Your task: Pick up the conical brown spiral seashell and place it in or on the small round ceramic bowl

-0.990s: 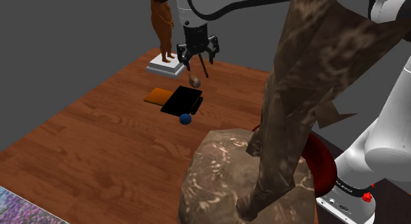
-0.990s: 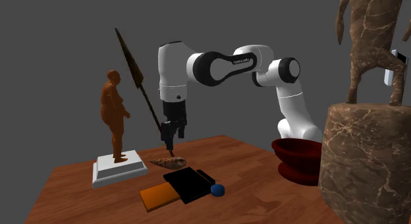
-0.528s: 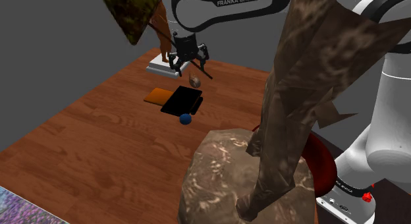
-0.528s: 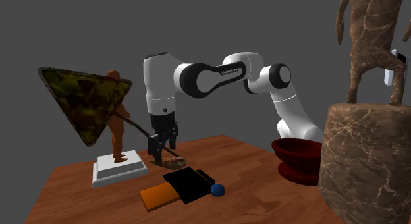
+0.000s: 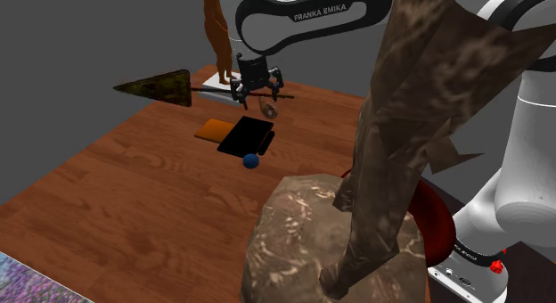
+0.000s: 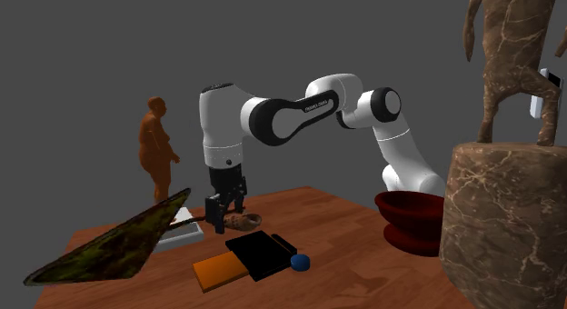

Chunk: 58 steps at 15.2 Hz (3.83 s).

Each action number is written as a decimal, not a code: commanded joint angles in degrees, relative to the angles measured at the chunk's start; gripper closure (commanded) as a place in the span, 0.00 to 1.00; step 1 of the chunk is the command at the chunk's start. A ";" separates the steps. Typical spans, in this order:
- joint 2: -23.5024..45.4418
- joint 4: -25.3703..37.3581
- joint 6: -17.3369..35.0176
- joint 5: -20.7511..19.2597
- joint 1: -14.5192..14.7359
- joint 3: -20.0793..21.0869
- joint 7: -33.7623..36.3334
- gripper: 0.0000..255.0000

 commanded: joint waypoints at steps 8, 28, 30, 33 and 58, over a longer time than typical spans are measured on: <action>0.03 -0.04 0.07 -0.02 -0.01 -0.01 0.00 1.00; 0.37 12.17 -11.51 0.20 1.54 0.25 -1.97 1.00; 0.75 14.30 -13.25 0.07 1.90 0.24 -2.23 1.00; 1.51 17.84 -15.98 -0.22 2.55 0.20 -2.63 1.00; -24.99 -6.97 -16.25 10.55 0.75 3.54 1.26 1.00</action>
